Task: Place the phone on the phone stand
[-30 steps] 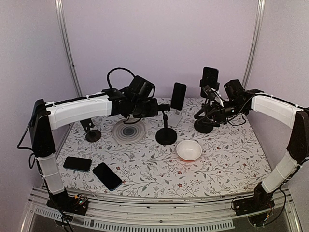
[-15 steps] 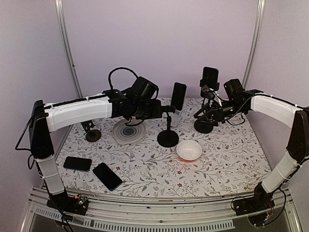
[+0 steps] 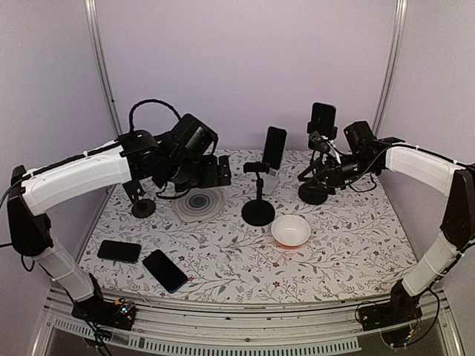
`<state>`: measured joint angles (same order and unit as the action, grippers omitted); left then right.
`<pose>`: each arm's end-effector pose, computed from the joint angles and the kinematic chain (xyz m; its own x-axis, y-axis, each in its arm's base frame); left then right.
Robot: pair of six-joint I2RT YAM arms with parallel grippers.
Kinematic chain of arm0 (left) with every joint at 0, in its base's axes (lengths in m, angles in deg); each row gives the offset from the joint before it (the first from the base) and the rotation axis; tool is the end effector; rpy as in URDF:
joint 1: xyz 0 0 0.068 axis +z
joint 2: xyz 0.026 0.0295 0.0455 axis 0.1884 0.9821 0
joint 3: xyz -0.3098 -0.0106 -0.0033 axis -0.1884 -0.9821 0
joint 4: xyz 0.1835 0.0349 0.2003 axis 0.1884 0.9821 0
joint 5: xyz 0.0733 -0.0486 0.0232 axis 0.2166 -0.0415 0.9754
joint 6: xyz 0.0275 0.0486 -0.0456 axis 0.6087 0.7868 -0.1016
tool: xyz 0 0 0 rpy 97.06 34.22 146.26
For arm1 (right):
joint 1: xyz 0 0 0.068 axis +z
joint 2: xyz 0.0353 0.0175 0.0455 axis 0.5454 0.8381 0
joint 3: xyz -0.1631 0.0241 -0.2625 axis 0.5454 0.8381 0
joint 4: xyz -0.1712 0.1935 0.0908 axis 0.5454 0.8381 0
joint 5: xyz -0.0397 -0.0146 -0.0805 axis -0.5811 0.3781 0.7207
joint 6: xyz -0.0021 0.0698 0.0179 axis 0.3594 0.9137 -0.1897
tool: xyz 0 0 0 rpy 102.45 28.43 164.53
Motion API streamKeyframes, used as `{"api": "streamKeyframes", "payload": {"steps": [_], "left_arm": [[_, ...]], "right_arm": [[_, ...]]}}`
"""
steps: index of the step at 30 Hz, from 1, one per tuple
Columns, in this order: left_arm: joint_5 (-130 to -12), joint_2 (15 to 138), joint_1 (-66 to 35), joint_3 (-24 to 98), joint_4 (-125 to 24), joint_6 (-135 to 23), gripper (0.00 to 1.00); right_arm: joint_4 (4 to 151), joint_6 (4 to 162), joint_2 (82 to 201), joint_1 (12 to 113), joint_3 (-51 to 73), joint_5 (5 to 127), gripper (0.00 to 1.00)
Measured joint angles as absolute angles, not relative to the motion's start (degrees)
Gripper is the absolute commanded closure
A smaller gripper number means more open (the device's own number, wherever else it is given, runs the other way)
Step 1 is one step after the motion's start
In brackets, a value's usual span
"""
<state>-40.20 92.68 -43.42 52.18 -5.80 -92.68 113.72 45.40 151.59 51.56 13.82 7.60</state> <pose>0.2405 -0.2955 0.3600 -0.7348 -0.1637 -0.6582 0.0766 0.9442 -0.3204 0.3112 0.1619 0.3102 -0.3501 -0.3324 -0.8758 -0.9336 0.0482 0.3549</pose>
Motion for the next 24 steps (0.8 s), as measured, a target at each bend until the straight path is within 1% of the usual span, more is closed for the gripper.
{"api": "streamKeyframes", "payload": {"steps": [5,11,14,18,21,24], "left_arm": [[-41.1,89.0,-43.3,43.8,4.5,-105.0,0.01],[-48.4,89.3,-41.2,34.6,11.1,-115.4,0.01],[-53.1,87.6,-38.2,28.0,10.7,-119.7,0.01],[-57.8,81.0,-33.6,18.3,9.5,-124.2,0.01],[-60.0,78.0,-31.0,14.7,7.6,-125.5,0.01],[-61.8,78.1,-29.0,14.0,5.0,-125.6,0.02]], "right_arm": [[113.7,45.1,151.6,51.6,13.8,7.6,0.22],[113.8,44.8,151.6,51.6,13.8,7.6,0.21],[113.8,44.5,151.6,51.6,13.8,7.6,0.21],[113.9,43.8,151.6,51.6,13.8,7.7,0.21],[114.2,43.4,151.6,51.6,13.8,7.7,0.21],[114.3,42.9,151.7,51.6,13.8,7.7,0.21]]}}
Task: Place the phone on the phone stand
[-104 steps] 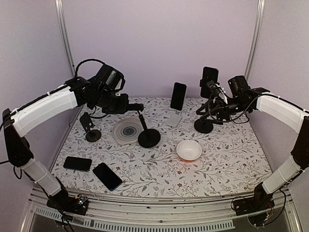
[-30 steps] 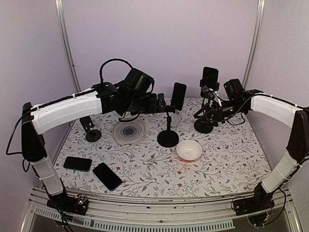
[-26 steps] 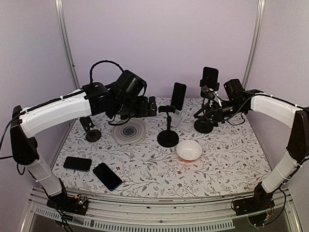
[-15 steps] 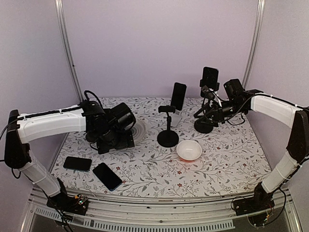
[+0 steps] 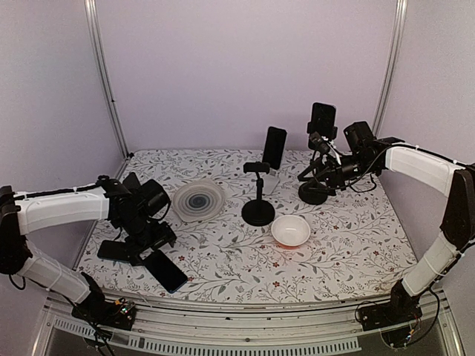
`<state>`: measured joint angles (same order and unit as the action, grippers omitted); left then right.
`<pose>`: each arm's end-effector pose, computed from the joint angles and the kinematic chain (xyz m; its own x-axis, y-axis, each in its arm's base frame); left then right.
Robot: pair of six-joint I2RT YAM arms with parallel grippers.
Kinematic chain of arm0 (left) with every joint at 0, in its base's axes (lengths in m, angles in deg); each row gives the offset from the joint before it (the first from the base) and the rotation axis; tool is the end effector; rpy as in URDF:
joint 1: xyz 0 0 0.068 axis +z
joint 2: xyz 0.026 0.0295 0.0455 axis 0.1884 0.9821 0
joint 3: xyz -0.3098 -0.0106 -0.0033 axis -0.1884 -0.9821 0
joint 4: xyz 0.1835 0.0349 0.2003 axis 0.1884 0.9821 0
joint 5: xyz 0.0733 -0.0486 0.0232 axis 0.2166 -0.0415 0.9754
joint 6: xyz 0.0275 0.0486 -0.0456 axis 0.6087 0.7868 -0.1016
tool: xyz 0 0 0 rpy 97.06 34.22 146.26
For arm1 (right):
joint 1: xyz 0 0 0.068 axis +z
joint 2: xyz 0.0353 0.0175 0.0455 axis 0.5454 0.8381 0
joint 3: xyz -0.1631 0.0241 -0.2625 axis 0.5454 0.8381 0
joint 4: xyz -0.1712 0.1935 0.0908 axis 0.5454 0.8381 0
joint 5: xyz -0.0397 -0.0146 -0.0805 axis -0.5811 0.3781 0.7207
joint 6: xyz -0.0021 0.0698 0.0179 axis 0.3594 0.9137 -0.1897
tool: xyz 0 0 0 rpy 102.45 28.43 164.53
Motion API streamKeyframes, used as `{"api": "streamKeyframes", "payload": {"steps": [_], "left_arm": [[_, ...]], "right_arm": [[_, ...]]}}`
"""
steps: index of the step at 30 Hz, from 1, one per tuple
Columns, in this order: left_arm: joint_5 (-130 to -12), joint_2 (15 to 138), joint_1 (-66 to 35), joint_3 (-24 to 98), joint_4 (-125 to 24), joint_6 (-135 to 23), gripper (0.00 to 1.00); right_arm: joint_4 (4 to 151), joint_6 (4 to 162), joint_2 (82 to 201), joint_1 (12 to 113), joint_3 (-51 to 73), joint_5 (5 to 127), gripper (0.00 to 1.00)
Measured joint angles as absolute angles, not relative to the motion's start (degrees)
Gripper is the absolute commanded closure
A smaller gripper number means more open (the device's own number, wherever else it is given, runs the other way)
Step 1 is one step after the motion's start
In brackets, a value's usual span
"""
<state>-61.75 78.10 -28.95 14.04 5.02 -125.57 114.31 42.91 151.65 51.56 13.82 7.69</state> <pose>0.1768 -0.1463 0.2078 -0.7458 -0.6652 -0.0351 -0.6555 0.7423 -0.1386 0.3107 0.1617 0.3092 -0.3187 -0.3382 -0.8855 -0.9446 0.0361 0.3262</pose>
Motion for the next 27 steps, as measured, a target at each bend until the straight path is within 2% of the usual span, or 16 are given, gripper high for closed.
{"api": "streamKeyframes", "payload": {"steps": [17,24,27], "left_arm": [[-65.8,83.4,-20.6,10.1,1.1,-124.5,0.05],[-66.9,88.9,-19.7,9.8,-0.5,-121.9,0.19],[-67.2,89.2,-19.6,9.9,-1.1,-121.2,0.19]], "right_arm": [[116.8,40.4,153.4,51.6,13.8,7.1,0.21],[117.8,39.7,153.9,51.6,13.8,6.2,0.21],[118.2,39.3,154.1,51.6,13.8,6.2,0.21]]}}
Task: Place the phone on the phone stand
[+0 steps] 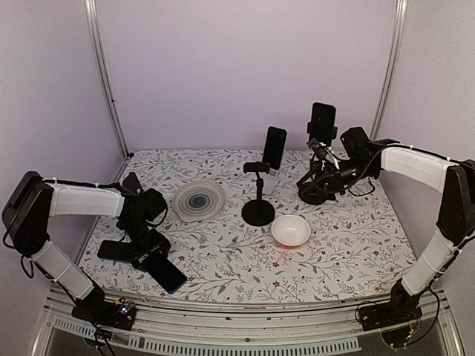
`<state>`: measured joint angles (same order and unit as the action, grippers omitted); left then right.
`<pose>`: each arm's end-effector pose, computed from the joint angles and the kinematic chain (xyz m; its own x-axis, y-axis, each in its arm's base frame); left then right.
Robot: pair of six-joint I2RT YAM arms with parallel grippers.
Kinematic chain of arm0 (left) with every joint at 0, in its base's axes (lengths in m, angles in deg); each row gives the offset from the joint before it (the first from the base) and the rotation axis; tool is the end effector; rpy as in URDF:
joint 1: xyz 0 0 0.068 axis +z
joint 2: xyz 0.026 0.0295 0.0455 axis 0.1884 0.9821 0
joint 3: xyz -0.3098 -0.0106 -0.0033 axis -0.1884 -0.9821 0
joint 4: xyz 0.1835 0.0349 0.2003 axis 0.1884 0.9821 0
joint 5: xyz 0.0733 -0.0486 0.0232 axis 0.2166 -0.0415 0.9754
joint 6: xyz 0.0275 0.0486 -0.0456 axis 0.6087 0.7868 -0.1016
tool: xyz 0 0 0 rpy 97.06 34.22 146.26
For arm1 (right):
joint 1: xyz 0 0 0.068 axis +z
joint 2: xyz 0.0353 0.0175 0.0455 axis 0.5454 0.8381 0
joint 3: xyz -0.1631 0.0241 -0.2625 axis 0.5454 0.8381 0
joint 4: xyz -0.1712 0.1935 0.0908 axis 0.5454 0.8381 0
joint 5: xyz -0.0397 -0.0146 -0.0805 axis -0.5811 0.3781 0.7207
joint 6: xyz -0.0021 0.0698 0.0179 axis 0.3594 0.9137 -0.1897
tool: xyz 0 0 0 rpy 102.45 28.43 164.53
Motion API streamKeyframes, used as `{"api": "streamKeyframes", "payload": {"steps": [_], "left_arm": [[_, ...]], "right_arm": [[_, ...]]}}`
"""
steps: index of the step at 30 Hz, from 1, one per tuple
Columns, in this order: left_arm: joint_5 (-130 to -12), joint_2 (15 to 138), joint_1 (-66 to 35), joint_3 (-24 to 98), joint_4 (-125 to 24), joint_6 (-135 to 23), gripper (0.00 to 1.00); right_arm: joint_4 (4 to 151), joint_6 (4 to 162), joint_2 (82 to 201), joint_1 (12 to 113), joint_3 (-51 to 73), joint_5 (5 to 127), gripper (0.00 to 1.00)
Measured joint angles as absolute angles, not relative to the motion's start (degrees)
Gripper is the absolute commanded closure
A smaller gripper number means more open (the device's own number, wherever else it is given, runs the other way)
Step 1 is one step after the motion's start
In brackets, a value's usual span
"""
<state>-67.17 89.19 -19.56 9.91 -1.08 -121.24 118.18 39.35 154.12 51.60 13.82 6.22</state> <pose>0.2039 -0.1253 0.1489 -0.6845 -0.7244 0.0821 -0.7270 0.6866 -0.0022 0.3120 0.1630 0.2929 -0.3536 -0.3567 -0.8647 -0.9265 0.0065 0.3762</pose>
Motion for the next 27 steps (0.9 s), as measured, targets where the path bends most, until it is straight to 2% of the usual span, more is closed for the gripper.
{"api": "streamKeyframes", "payload": {"steps": [4,9,11,15,17,27], "left_arm": [[-67.7,89.8,-19.4,10.4,-1.1,-120.5,0.17],[-68.2,92.0,-19.5,12.7,-0.9,-118.8,0.31],[-68.0,92.7,-19.7,13.7,-0.9,-117.7,0.46],[-66.7,93.9,-21.1,17.1,-2.1,-116.2,0.85],[-65.9,93.9,-22.5,19.5,-3.4,-115.8,1.00],[-59.5,92.6,-29.9,22.5,-7.6,-115.3,1.00]], "right_arm": [[118.2,39.4,154.1,51.6,13.8,6.2,0.21],[118.2,39.7,154.1,51.6,13.8,6.4,0.22],[118.1,40.2,154.1,51.7,13.8,6.7,0.22],[118.1,41.6,154.1,51.7,13.0,8.1,0.22],[118.1,42.3,153.9,51.7,12.0,8.8,0.22],[118.1,45.8,153.3,54.7,5.2,11.9,0.23]]}}
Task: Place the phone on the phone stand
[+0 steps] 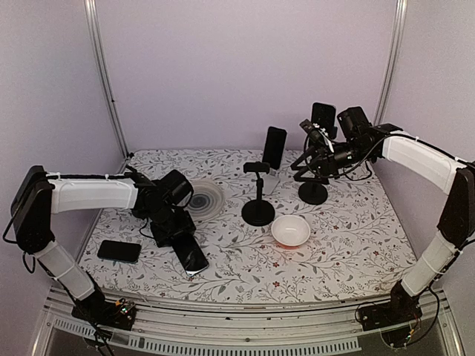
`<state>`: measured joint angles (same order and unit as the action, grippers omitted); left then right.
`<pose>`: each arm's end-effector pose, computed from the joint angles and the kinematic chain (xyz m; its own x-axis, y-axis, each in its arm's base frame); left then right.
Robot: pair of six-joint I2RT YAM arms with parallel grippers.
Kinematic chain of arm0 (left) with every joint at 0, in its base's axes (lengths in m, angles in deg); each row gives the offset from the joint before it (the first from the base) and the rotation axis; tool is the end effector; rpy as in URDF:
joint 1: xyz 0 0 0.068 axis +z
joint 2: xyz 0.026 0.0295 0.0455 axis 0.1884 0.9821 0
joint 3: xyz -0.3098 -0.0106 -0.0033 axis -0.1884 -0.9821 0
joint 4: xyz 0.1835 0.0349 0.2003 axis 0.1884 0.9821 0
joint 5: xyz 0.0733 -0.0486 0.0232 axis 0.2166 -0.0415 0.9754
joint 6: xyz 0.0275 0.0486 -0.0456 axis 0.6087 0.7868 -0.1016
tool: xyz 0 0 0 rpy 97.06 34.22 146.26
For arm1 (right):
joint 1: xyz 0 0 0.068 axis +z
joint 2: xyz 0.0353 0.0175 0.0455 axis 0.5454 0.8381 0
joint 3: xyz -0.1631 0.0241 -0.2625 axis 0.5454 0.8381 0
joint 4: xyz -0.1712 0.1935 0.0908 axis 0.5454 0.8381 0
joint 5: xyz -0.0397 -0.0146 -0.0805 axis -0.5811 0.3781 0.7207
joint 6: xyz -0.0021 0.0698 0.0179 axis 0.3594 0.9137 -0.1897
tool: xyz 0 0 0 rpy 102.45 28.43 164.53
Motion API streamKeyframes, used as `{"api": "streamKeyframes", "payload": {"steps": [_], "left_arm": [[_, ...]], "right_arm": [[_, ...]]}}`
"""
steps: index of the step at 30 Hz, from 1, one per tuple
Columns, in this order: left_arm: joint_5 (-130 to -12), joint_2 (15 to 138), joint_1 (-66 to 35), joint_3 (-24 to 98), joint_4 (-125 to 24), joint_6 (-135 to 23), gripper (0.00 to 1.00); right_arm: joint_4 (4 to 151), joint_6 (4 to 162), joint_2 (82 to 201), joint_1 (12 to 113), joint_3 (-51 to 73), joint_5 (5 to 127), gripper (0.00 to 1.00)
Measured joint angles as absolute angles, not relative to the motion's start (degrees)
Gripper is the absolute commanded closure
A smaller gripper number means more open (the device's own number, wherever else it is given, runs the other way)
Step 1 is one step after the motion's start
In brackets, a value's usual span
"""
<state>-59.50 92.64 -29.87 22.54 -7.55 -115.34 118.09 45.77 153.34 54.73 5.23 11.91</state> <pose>0.2385 -0.2011 0.1913 -0.8441 -0.5200 -0.1309 -0.4859 0.8449 -0.2236 0.3176 0.1831 0.3407 -0.2984 -0.3728 -0.8786 -0.9522 0.0539 0.3005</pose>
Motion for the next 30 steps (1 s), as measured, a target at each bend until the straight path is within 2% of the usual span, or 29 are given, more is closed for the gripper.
{"api": "streamKeyframes", "payload": {"steps": [10,19,30], "left_arm": [[-45.6,87.7,-38.6,27.1,-8.2,-115.0,1.00],[-36.1,81.2,-44.2,28.4,-7.7,-115.1,1.00],[-29.5,74.6,-46.5,30.2,-12.4,-115.1,1.00]], "right_arm": [[111.0,53.9,154.5,68.7,1.7,16.9,0.25],[107.1,62.2,161.7,77.8,-0.3,23.6,0.23],[106.0,67.6,169.1,80.7,-9.9,27.8,0.24]]}}
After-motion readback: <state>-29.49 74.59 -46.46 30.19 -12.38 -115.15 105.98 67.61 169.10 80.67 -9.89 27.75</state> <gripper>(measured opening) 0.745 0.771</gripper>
